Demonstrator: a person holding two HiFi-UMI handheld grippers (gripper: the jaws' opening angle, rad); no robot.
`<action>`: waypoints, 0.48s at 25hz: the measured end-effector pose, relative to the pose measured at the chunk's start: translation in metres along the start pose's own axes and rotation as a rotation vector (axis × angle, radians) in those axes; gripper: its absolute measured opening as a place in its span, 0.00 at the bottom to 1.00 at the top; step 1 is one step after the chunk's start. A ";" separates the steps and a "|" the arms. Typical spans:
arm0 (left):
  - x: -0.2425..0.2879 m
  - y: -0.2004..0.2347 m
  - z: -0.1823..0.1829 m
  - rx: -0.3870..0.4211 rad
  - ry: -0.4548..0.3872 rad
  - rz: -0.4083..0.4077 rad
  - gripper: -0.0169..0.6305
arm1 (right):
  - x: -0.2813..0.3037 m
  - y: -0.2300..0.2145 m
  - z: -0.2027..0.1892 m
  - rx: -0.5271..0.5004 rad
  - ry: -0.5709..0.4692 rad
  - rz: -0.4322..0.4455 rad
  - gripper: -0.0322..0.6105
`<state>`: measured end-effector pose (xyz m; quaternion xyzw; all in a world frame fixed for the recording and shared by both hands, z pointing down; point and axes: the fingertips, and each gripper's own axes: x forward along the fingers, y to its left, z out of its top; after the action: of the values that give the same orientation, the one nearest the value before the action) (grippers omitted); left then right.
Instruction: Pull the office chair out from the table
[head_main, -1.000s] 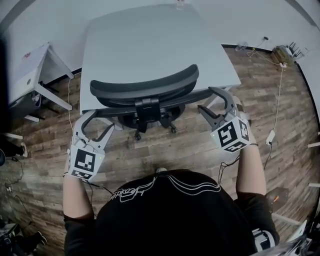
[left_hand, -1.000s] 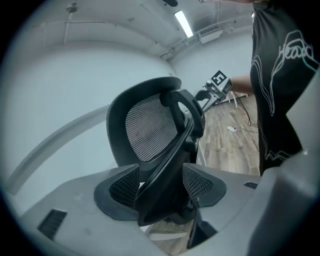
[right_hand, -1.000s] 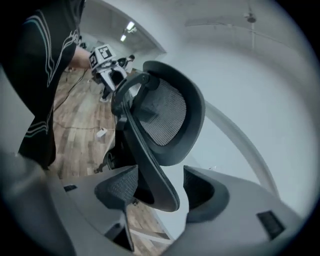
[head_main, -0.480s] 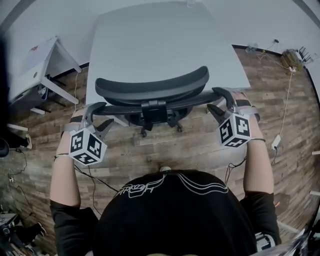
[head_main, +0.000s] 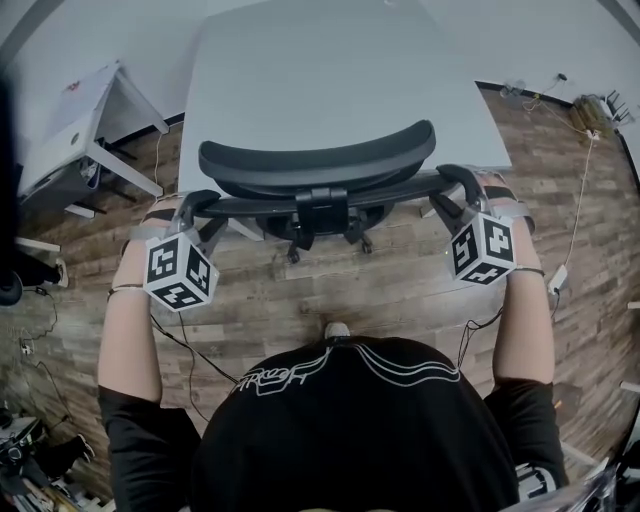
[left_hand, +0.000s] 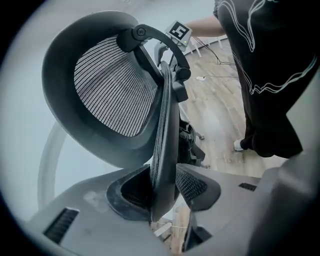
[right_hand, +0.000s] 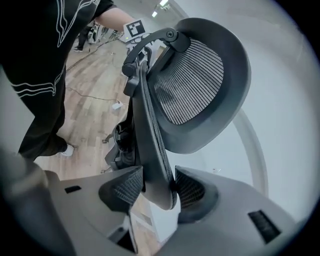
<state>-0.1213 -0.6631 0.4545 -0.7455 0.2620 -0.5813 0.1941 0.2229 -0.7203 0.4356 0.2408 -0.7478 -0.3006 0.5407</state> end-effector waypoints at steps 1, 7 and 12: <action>0.000 0.000 0.000 0.001 0.004 -0.002 0.27 | 0.000 0.000 0.000 -0.003 0.008 0.003 0.39; 0.002 0.001 0.000 -0.003 0.022 0.000 0.27 | 0.000 0.000 -0.002 0.000 0.066 0.020 0.39; -0.002 -0.008 -0.001 -0.023 0.037 0.006 0.27 | -0.005 0.008 -0.001 0.005 0.088 0.020 0.39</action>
<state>-0.1216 -0.6551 0.4578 -0.7359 0.2744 -0.5914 0.1827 0.2253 -0.7113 0.4377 0.2476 -0.7264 -0.2823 0.5756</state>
